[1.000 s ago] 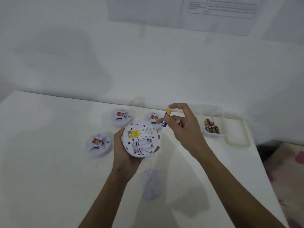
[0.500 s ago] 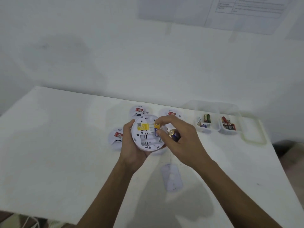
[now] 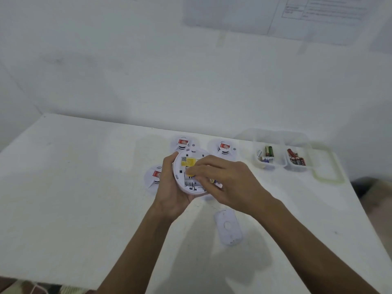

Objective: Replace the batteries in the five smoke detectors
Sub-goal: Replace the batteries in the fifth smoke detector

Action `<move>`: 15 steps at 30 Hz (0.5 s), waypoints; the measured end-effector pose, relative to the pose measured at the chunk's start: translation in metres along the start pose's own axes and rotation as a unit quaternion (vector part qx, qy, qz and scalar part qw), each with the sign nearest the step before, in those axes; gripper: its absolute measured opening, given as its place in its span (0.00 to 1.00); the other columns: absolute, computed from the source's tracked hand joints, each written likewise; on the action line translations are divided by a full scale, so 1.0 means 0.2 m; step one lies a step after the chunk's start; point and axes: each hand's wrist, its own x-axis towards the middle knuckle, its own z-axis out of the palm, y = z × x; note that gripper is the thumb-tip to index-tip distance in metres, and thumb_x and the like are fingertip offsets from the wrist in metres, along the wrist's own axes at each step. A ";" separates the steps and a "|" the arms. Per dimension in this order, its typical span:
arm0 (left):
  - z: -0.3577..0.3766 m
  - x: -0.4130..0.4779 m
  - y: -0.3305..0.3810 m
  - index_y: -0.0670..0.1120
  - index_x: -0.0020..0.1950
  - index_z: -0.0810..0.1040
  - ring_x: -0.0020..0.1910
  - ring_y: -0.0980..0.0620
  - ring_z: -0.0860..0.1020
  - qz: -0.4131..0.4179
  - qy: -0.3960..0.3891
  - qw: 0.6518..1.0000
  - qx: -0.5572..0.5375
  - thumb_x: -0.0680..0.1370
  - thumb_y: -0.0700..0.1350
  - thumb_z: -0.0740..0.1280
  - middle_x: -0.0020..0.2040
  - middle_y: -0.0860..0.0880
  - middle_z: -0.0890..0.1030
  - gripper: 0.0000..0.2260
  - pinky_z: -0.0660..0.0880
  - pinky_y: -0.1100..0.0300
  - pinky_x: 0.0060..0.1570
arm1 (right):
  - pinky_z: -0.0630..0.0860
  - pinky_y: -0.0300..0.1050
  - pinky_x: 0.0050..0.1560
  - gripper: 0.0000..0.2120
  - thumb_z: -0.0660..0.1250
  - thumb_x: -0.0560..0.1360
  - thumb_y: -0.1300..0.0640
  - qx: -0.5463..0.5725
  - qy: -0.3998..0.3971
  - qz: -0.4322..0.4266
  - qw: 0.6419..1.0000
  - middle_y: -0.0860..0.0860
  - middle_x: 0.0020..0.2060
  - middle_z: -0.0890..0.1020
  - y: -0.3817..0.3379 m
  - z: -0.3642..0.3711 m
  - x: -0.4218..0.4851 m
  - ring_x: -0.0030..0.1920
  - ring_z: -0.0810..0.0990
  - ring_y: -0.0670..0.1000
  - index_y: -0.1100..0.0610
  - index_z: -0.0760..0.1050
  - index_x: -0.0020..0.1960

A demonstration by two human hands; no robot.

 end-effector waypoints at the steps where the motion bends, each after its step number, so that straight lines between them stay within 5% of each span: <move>1: 0.00 -0.01 0.01 0.50 0.42 0.87 0.39 0.48 0.84 0.000 0.007 1.000 0.002 0.80 0.54 0.51 0.42 0.46 0.85 0.25 0.81 0.52 0.34 | 0.73 0.45 0.26 0.11 0.64 0.78 0.56 -0.013 -0.008 -0.008 1.000 0.44 0.53 0.81 0.00 -0.01 0.01 0.40 0.80 0.47 0.48 0.80 0.57; 7: 0.01 -0.01 0.03 0.49 0.54 0.79 0.38 0.49 0.84 0.016 0.040 0.998 0.045 0.82 0.54 0.51 0.42 0.46 0.85 0.18 0.82 0.52 0.36 | 0.59 0.38 0.27 0.11 0.65 0.76 0.54 -0.108 -0.060 -0.048 0.991 0.47 0.53 0.79 0.01 -0.01 0.02 0.29 0.72 0.48 0.47 0.79 0.58; 15: 0.02 -0.01 0.04 0.49 0.50 0.76 0.33 0.52 0.84 0.023 0.049 0.996 0.074 0.83 0.51 0.47 0.36 0.49 0.85 0.18 0.81 0.57 0.31 | 0.63 0.38 0.25 0.12 0.66 0.76 0.54 -0.123 -0.064 -0.076 0.987 0.50 0.54 0.78 0.04 -0.02 0.04 0.29 0.72 0.51 0.48 0.79 0.58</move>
